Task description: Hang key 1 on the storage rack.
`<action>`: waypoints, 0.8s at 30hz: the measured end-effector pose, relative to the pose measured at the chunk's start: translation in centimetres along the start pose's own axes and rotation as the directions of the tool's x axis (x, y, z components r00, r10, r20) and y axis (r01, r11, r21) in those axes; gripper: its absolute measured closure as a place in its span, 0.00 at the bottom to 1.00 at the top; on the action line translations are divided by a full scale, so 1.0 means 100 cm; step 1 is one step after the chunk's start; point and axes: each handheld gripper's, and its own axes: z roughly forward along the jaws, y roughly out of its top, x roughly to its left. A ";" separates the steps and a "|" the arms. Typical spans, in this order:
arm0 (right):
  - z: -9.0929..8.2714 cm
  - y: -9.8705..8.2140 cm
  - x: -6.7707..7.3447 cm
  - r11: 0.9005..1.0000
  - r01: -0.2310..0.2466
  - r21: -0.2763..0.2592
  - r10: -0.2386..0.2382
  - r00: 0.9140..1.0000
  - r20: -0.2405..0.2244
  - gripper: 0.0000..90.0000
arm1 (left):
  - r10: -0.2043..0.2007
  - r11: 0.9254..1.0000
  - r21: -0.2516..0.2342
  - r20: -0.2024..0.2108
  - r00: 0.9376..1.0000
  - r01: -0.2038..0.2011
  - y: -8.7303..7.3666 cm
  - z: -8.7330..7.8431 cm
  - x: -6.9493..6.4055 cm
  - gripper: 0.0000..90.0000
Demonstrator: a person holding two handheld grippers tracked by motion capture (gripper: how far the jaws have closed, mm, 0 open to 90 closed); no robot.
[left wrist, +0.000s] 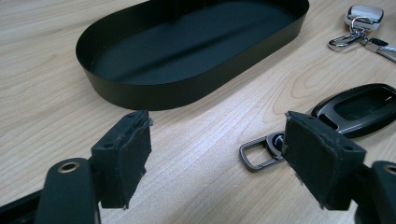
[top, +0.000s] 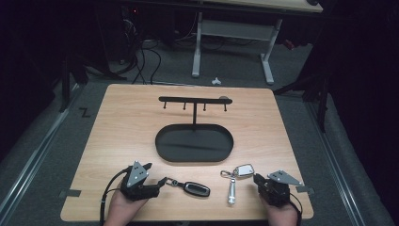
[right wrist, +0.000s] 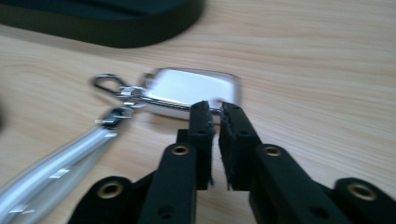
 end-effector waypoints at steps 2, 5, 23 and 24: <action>0.001 0.003 0.014 1.000 0.020 -0.008 -0.020 0.999 -0.046 0.84 | 0.000 1.000 0.000 -0.001 1.000 0.000 0.000 0.000 0.000 0.27; 0.003 0.005 0.027 0.999 0.045 -0.007 -0.045 0.994 -0.095 0.78 | -0.002 1.000 0.002 -0.001 1.000 0.002 -0.001 -0.002 0.001 0.27; 0.027 0.002 0.032 0.980 0.158 0.120 -0.144 0.983 -0.115 0.90 | -0.020 1.000 -0.002 -0.022 1.000 0.020 -0.006 -0.012 0.006 0.27; 0.026 0.002 0.024 0.981 0.149 0.122 -0.140 0.987 -0.078 0.89 | -0.019 1.000 -0.003 -0.023 1.000 0.019 -0.006 -0.012 0.006 0.27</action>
